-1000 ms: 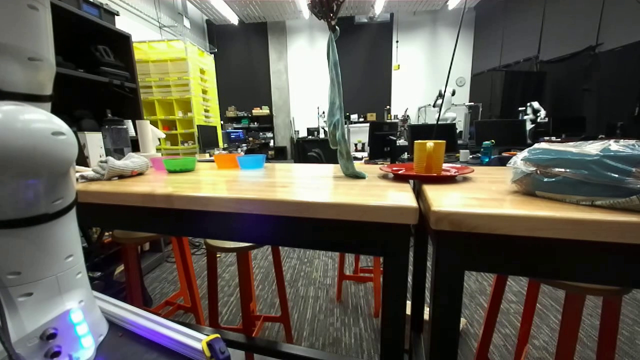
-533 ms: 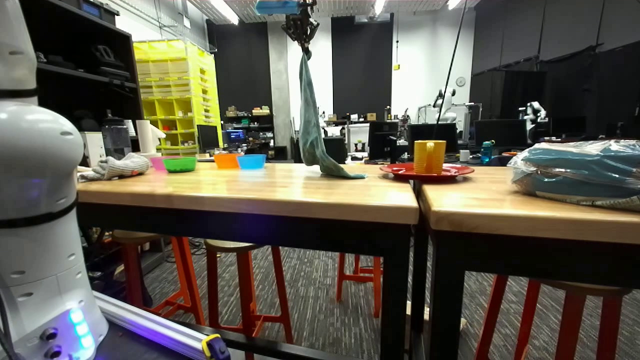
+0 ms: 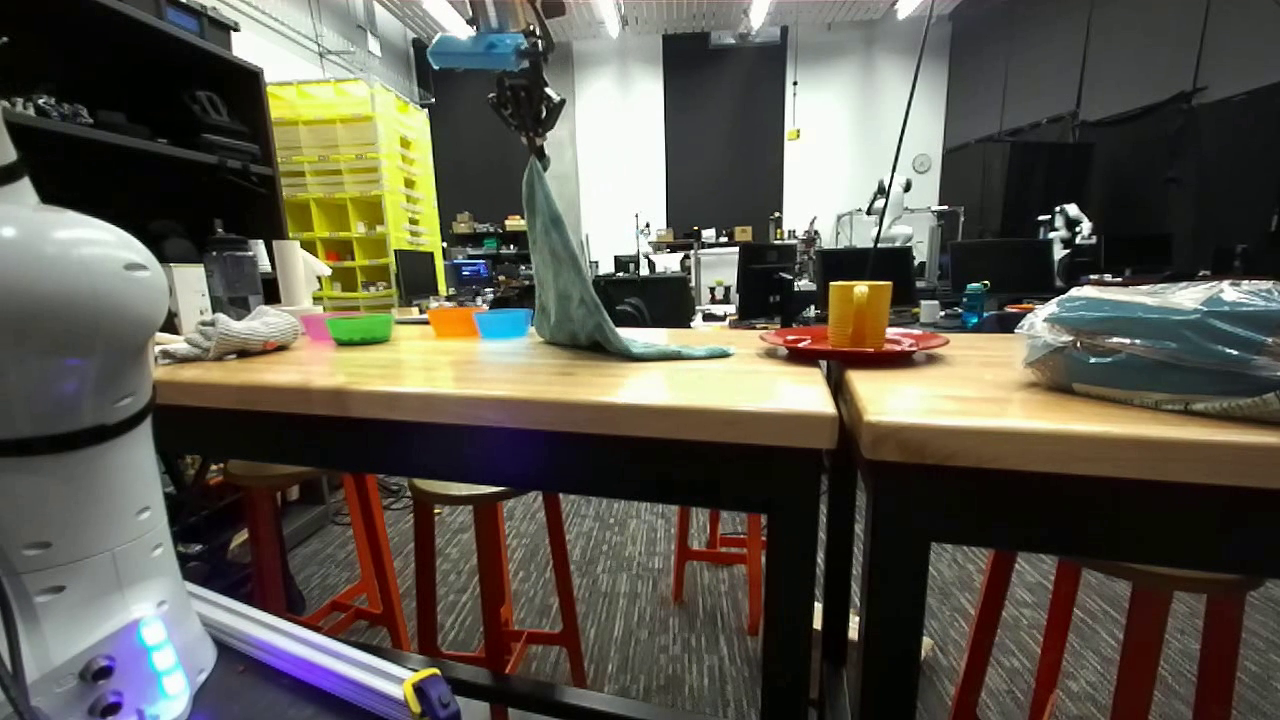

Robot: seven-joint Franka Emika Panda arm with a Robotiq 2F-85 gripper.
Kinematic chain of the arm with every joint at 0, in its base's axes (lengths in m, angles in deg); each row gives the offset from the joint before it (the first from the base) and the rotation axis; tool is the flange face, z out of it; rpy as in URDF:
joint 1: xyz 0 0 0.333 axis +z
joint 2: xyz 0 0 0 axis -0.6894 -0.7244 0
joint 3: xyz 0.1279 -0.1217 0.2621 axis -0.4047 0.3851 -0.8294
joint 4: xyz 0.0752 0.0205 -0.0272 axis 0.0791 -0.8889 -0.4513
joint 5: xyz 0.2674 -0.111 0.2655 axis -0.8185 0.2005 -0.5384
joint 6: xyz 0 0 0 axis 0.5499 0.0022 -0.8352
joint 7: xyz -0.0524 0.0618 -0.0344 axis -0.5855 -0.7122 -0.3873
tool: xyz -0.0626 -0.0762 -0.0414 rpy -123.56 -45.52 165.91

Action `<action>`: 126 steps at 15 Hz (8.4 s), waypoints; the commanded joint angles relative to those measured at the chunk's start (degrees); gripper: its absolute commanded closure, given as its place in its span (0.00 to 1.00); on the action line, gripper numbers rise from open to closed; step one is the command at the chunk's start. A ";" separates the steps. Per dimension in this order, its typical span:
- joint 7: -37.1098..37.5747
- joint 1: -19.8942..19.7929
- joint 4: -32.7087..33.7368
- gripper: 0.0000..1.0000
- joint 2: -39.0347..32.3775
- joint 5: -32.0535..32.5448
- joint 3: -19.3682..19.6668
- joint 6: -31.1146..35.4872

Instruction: Unfold the blue cloth

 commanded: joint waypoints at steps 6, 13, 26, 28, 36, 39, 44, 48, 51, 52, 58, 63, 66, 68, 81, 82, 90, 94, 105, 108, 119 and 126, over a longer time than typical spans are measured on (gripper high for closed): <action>5.35 0.46 -27.65 1.00 17.85 4.87 -3.42 4.73; 6.51 1.97 -37.99 0.43 23.43 5.16 -4.00 0.75; 12.03 1.13 -31.36 0.00 15.14 8.98 -6.93 7.71; 15.24 0.47 -28.18 0.00 11.42 11.13 -8.95 8.62; 35.09 -4.48 -14.05 0.00 -4.55 30.75 -18.28 6.15; 41.33 -4.05 -9.46 0.00 -10.97 36.99 -18.34 3.74; 45.80 -1.08 -2.10 0.00 -21.10 41.41 -14.88 0.75; 46.99 1.73 3.43 0.00 -27.67 41.14 -11.37 1.18; 48.59 3.76 7.04 0.00 -31.85 41.63 -8.63 1.16; 48.78 4.34 8.01 0.00 -33.00 41.50 -7.74 1.11; 49.85 6.77 10.99 0.54 -36.44 41.25 -3.51 0.81; 50.17 7.43 9.38 0.92 -35.38 41.50 -2.03 1.61; 50.20 7.69 6.15 1.00 -32.53 41.86 -1.72 2.68; 49.41 7.48 4.59 1.00 -30.68 41.32 -1.79 2.46; 43.73 -0.02 -12.99 1.00 -8.09 38.13 -1.68 1.62; 42.92 -0.94 -14.41 1.00 -6.15 37.62 -1.63 1.41; 36.68 -6.87 -23.22 1.00 6.54 32.24 -1.34 -1.90; 33.47 -8.86 -25.72 1.00 11.14 30.10 -0.77 -4.46; 28.53 -12.31 -27.97 1.00 18.32 30.73 0.56 -11.17; 28.00 -13.44 -28.38 1.00 19.66 31.10 0.86 -12.23; 27.23 -16.12 -28.77 1.00 20.67 31.97 1.59 -13.26; 24.91 -16.30 -29.66 1.00 20.23 32.87 2.77 -16.04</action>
